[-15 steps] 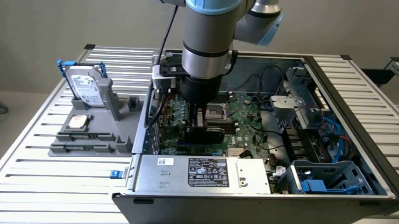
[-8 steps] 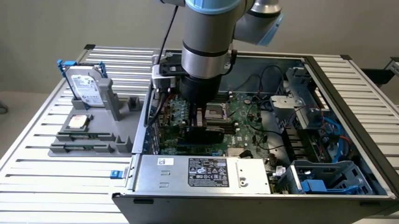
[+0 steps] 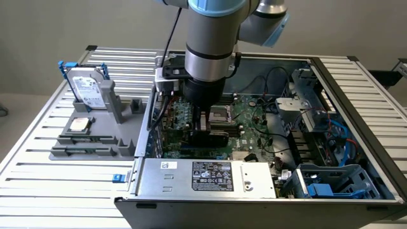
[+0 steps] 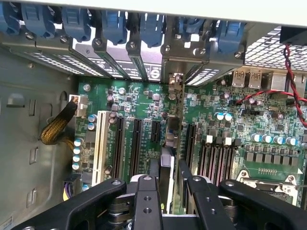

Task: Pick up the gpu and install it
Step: 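Insert the gpu into the slot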

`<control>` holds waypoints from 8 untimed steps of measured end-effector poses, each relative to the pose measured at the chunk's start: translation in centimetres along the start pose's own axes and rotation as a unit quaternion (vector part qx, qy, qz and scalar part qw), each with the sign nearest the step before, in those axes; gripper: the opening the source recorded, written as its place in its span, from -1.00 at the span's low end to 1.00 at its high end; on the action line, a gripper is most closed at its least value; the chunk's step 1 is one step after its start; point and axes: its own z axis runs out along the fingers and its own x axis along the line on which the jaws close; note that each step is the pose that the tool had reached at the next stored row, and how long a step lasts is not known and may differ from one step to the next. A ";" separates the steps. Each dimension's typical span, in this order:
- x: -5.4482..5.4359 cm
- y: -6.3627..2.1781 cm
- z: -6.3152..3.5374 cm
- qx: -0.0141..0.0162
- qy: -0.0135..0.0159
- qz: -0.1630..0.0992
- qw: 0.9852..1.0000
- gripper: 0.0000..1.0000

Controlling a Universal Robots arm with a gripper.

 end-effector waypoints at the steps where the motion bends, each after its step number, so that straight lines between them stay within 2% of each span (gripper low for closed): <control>1: 0.0 0.01 0.06 0.000 0.000 0.000 1.000 -0.45; 8: 0.0 0.04 0.27 0.000 0.001 0.000 1.000 -0.45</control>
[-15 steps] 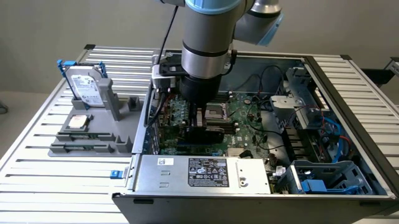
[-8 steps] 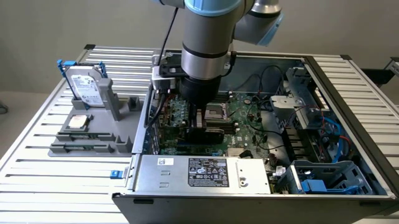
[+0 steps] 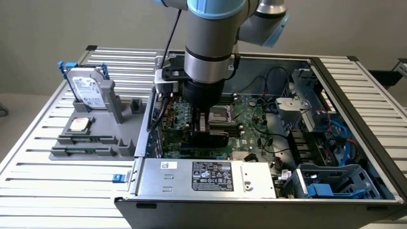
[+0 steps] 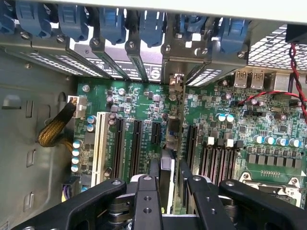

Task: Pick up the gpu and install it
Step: 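Insert the gpu into the slot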

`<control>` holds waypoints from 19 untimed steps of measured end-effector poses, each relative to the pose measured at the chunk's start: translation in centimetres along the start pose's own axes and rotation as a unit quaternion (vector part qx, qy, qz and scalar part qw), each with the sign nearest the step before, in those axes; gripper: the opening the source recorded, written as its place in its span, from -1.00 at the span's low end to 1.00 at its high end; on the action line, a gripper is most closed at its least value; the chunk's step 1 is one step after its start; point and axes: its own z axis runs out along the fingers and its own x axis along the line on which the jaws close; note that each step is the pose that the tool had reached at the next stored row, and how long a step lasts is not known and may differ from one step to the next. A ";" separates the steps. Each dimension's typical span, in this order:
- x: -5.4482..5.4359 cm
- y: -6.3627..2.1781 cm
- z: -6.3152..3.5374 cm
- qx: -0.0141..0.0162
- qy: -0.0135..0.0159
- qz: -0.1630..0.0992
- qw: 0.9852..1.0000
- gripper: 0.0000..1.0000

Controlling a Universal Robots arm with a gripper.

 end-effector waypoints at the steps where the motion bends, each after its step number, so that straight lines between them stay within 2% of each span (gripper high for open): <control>1: 0.0 0.00 0.00 0.000 0.000 0.000 1.000 -0.45; 4: 0.0 0.02 0.02 0.000 0.000 0.000 1.000 -0.42; 6: 0.0 0.03 0.00 0.000 0.000 0.000 1.000 -0.18; 7: 0.0 0.04 -0.03 0.000 0.000 0.000 1.000 -0.18; 9: 0.0 0.07 -0.15 0.000 0.000 0.000 1.000 0.05; 10: 0.0 0.09 -0.27 0.000 0.000 0.000 1.000 0.05; 13: 0.0 0.18 -1.11 0.000 0.000 0.000 1.000 0.40; 14: 0.0 0.21 -1.50 0.000 0.000 0.000 1.000 0.40; 16: 0.0 0.28 -2.39 0.000 0.000 0.000 1.000 0.63; 17: 0.0 0.31 -2.85 0.000 0.000 0.000 1.000 0.63; 19: 0.1 0.38 -3.77 0.000 0.000 0.000 1.000 0.87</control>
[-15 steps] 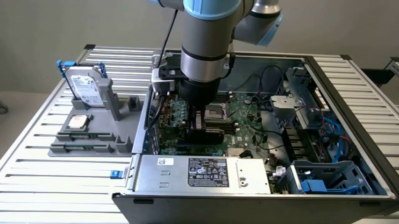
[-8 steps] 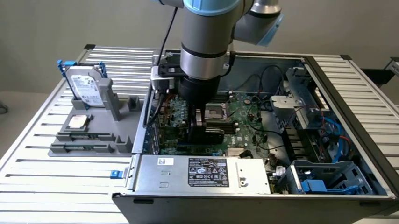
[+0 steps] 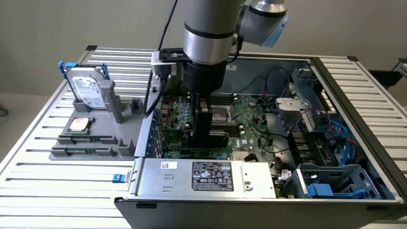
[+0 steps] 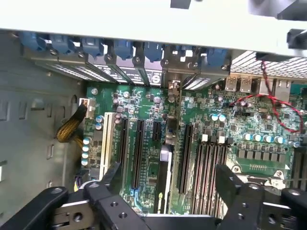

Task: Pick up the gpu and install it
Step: 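Insert the gpu into the slot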

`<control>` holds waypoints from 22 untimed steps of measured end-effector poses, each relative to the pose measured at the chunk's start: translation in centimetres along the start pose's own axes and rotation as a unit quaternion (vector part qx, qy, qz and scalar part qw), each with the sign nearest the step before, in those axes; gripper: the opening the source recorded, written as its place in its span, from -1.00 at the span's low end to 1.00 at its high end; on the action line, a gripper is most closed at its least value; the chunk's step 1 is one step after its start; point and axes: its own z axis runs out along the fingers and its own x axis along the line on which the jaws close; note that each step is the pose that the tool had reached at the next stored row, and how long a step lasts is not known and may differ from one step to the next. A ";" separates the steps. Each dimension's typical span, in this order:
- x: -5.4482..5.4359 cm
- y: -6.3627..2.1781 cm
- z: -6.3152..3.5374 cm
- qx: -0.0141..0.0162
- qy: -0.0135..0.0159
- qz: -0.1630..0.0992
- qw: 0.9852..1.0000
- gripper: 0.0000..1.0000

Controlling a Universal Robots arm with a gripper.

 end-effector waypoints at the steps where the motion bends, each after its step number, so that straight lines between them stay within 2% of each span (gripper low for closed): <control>1: 0.0 0.03 -0.45 0.000 0.000 0.000 1.000 0.97; 8: 0.1 0.26 -3.63 0.000 0.000 0.000 1.000 0.98; 9: 0.1 0.29 -4.07 0.000 0.000 0.000 1.000 0.94; 10: 0.1 0.32 -4.52 0.000 0.000 0.000 1.000 0.81; 11: 0.1 0.36 -4.97 0.000 0.000 0.000 1.000 0.81; 12: 0.1 0.39 -5.38 0.000 0.000 0.000 1.000 0.69; 14: 0.1 0.42 -5.81 0.000 0.000 0.000 1.000 0.44; 15: 0.1 0.42 -5.85 -0.001 0.000 0.000 1.000 0.44; 17: 0.1 0.41 -5.84 -0.001 0.000 0.000 1.000 0.21; 18: 0.1 0.42 -5.85 -0.001 0.000 0.000 1.000 0.21; 21: 0.1 0.42 -5.86 -0.001 -0.001 0.000 1.000 -0.15; 22: 0.1 0.42 -5.86 -0.001 -0.001 0.000 1.000 -0.15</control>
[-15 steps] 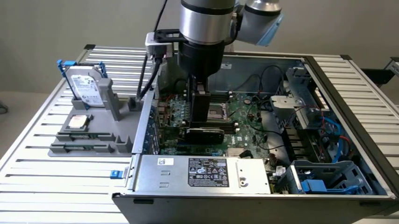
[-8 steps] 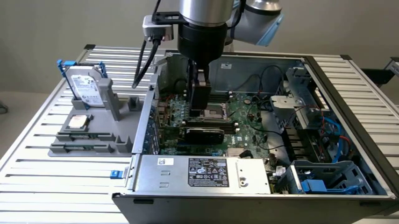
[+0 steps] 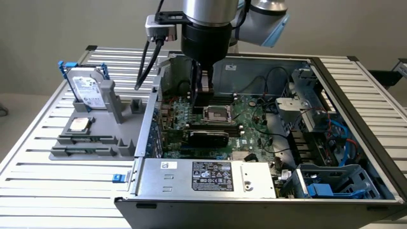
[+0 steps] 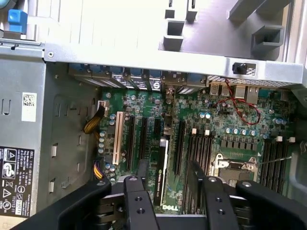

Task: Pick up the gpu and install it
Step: 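Insert the gpu into the slot, then press down on the gpu until it lock into place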

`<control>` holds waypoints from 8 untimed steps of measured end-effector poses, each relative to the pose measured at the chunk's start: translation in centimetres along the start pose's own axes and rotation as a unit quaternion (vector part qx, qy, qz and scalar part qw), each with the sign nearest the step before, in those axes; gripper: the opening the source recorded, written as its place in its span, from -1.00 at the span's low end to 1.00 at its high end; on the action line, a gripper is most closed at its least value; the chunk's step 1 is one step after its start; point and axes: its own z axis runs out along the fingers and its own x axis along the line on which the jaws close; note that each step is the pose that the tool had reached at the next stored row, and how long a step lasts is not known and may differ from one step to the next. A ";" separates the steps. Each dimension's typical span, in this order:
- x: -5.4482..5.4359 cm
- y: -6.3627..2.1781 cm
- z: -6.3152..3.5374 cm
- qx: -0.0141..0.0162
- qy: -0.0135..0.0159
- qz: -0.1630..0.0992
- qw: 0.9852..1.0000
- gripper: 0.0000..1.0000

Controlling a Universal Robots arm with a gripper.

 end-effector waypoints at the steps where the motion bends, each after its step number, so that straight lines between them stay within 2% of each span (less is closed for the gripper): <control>1: 0.0 0.00 0.00 0.000 0.000 0.000 1.000 -0.26; 2: 0.0 0.00 0.00 0.000 0.000 0.000 1.000 -0.38; 5: 0.0 0.00 0.00 0.000 0.000 0.000 1.000 -0.50; 6: 0.0 0.00 0.00 0.000 -0.001 0.000 1.000 -0.63; 8: 0.0 0.00 0.00 0.000 -0.001 0.000 1.000 -0.63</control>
